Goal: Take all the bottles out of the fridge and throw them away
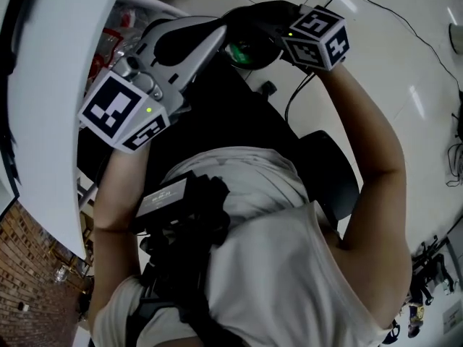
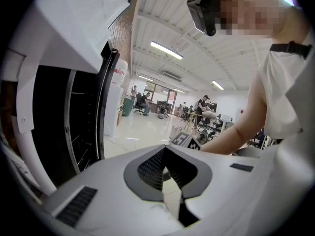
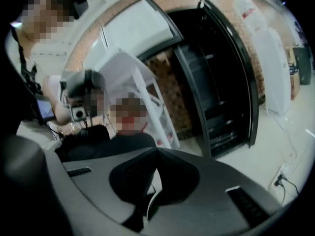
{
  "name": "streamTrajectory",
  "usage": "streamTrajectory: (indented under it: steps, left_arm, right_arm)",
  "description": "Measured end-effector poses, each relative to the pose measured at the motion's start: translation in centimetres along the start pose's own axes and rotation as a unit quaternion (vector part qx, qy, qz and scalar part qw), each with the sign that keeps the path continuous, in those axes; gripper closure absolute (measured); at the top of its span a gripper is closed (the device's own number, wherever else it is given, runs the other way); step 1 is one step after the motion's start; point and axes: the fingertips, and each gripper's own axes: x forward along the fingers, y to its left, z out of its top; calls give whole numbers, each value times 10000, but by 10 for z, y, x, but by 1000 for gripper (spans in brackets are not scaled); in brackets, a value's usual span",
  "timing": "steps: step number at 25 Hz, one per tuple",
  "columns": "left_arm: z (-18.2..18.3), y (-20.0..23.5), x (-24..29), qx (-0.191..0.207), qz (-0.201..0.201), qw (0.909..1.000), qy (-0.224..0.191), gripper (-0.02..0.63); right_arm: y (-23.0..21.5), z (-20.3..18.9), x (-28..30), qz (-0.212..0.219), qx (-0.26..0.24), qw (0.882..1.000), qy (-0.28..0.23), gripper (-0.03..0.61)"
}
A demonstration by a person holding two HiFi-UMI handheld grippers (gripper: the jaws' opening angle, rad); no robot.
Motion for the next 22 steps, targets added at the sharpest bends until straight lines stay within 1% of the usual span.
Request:
streamTrajectory:
  steps: [2, 3, 4, 6, 9, 11, 12, 14, 17, 19, 22]
  left_arm:
    - [12, -14, -8, -29, -152, 9998, -89, 600]
    - [20, -21, -13, -79, -253, 9995, -171, 600]
    - [31, -29, -19, -100, -356, 9989, -283, 600]
    - [57, -47, -32, 12, -530, 9972, -526, 600]
    - [89, -77, -59, 121, -708, 9952, -671, 600]
    - [108, -89, -88, 183, -716, 9940, -800, 600]
    - [117, -93, -105, 217, -658, 9935, -900, 600]
    - [132, -97, -136, 284, -383, 9930, -1084, 600]
    - [136, -101, -165, 389, 288, 9911, -1240, 600]
    - [134, -95, -183, 522, 787, 9873, -1277, 600]
    - [131, -80, -217, 667, 1445, 9796, -1226, 600]
  right_arm:
    - [20, 47, -25, 33, -190, 9969, -757, 578]
    - [32, 73, -39, 78, -359, 9927, -1147, 578]
    - [45, 101, -52, 159, -563, 9868, -1510, 578]
    - [75, 153, -73, 402, -980, 9722, -2087, 578]
    - [132, 218, -92, 912, -1505, 9475, -2671, 578]
    - [178, 256, -91, 1356, -1775, 9308, -2894, 578]
    - [199, 272, -87, 1558, -1897, 9237, -2941, 578]
    - [234, 295, -75, 1907, -2097, 9132, -2929, 578]
    - [267, 309, -61, 2509, -2197, 8993, -2829, 578]
    - [283, 312, -49, 2878, -2181, 8919, -2722, 578]
    - [308, 315, -21, 3245, -2216, 8853, -2487, 578]
